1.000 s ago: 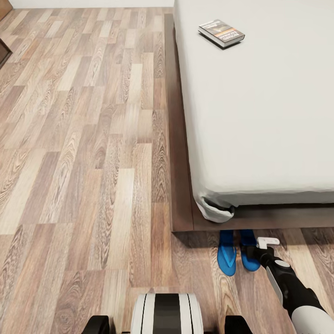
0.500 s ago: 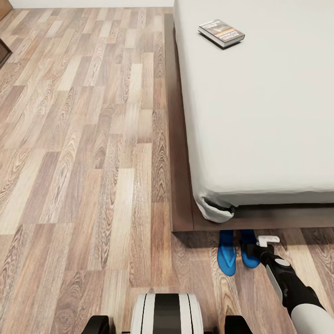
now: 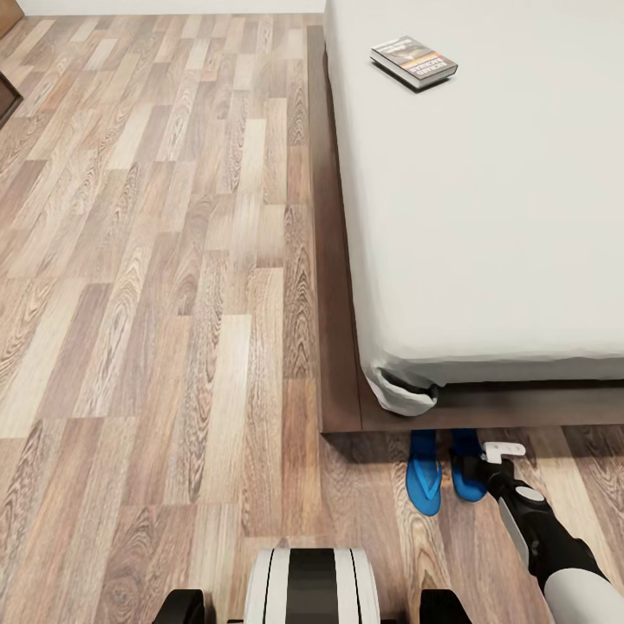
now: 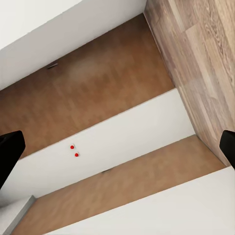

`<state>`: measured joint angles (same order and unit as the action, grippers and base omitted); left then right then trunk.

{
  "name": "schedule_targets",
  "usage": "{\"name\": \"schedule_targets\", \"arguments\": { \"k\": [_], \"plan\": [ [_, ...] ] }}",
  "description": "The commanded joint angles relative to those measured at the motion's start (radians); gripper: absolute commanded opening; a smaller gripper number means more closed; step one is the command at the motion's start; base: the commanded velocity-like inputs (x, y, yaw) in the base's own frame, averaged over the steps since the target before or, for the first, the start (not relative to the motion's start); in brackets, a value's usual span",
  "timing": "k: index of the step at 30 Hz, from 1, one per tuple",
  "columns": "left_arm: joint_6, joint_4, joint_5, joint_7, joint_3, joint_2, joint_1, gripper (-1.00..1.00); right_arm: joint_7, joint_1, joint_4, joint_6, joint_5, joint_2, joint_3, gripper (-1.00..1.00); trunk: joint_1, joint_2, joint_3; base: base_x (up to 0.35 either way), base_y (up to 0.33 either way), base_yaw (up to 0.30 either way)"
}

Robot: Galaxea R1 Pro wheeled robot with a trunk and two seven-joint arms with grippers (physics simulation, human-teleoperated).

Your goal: In the bedroom, move the book from the bed onto either nightstand, and place the two sandals side by side next to the bed.

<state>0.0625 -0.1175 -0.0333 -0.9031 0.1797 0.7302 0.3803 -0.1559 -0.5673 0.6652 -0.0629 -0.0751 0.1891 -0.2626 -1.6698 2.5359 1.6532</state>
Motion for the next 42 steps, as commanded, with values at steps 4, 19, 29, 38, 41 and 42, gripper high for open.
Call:
{"name": "schedule_targets", "arguments": {
  "k": [4, 19, 29, 38, 41, 42],
  "plan": [
    [0.007, -0.001, -0.004, -0.003, 0.007, 0.000, 0.000, 1.00, -0.008, 0.000, -0.004, -0.005, -0.008, -0.002, -0.006, -1.00, 0.000, 0.000, 0.000, 0.000, 0.000, 0.000],
    [0.007, -0.001, -0.004, -0.002, 0.007, 0.001, 0.000, 1.00, -0.008, 0.000, -0.036, 0.064, -0.008, -0.005, -0.006, -1.00, 0.000, 0.000, 0.000, 0.000, 0.000, 0.000],
    [0.007, -0.001, -0.004, -0.002, 0.007, 0.001, -0.001, 1.00, -0.007, 0.000, -0.038, 0.090, -0.008, -0.005, -0.006, -1.00, 0.000, 0.000, 0.000, 0.000, 0.000, 0.000],
    [0.007, -0.001, -0.004, -0.002, 0.007, 0.001, -0.001, 1.00, -0.007, 0.000, -0.051, 0.090, -0.007, -0.004, -0.006, -1.00, -0.001, 0.001, 0.012, 0.000, 0.000, 0.000],
    [0.007, -0.001, -0.004, -0.002, 0.007, 0.001, -0.001, 1.00, -0.007, 0.000, -0.052, 0.091, -0.007, -0.004, -0.006, -1.00, -0.002, 0.001, 0.016, 0.000, 0.000, 0.000],
    [0.007, -0.001, -0.004, -0.002, 0.007, 0.001, -0.001, 1.00, -0.007, 0.000, -0.053, 0.091, -0.007, -0.004, -0.006, -1.00, -0.002, 0.001, 0.016, 0.000, 0.000, 0.000]
  ]
}}
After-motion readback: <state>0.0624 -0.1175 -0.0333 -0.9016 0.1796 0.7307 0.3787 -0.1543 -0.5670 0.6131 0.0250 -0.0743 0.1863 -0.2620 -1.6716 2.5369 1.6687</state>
